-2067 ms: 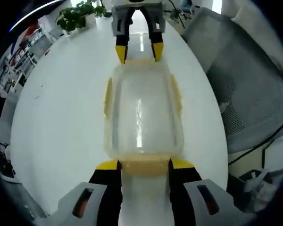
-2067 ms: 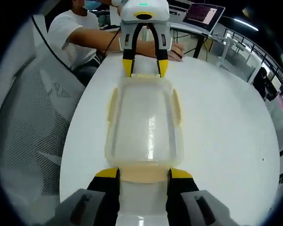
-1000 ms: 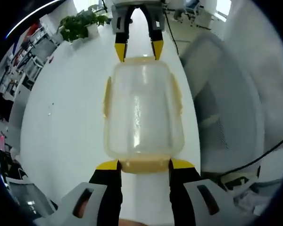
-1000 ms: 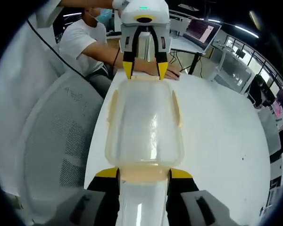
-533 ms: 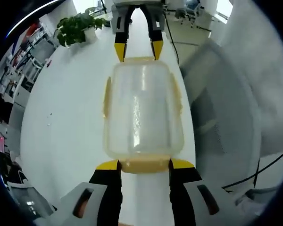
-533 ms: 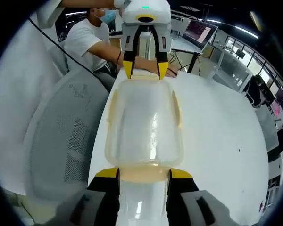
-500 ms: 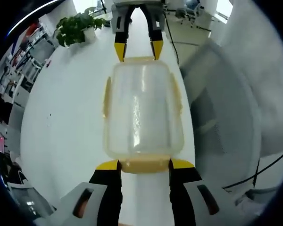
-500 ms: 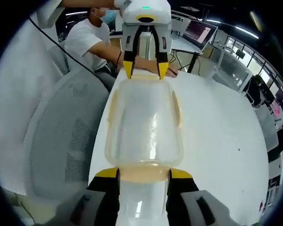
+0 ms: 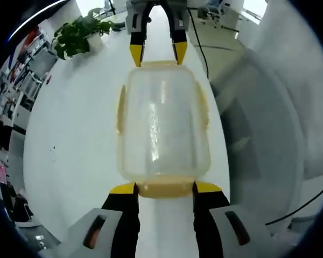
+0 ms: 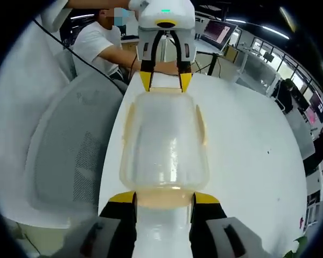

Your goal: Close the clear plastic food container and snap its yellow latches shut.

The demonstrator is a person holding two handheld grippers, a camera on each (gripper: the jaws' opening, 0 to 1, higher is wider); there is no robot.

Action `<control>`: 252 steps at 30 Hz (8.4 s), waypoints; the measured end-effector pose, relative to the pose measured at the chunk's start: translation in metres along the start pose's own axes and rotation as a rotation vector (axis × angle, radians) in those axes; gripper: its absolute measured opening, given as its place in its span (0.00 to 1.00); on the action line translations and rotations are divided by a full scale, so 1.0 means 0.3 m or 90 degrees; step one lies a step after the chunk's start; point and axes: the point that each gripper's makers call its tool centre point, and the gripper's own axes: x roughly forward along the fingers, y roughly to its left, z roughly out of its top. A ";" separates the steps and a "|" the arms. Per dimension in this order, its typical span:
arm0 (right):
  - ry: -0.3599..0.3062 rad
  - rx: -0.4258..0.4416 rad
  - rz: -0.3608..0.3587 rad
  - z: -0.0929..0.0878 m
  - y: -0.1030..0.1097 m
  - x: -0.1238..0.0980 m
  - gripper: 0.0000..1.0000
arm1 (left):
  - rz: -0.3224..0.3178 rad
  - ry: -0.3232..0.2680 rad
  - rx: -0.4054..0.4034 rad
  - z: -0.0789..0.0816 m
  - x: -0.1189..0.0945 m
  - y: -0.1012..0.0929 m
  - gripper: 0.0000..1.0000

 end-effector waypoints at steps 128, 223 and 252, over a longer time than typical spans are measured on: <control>-0.033 0.579 -0.121 -0.318 -0.064 0.012 0.43 | -0.009 -0.245 -0.719 0.230 0.265 0.054 0.51; -0.100 0.114 -0.038 -0.046 -0.097 0.129 0.21 | 0.004 -0.273 -0.141 0.468 0.287 -0.004 0.30; 0.001 0.088 0.110 -0.070 -0.091 0.193 0.55 | 0.069 -0.199 0.034 0.483 0.370 -0.031 0.52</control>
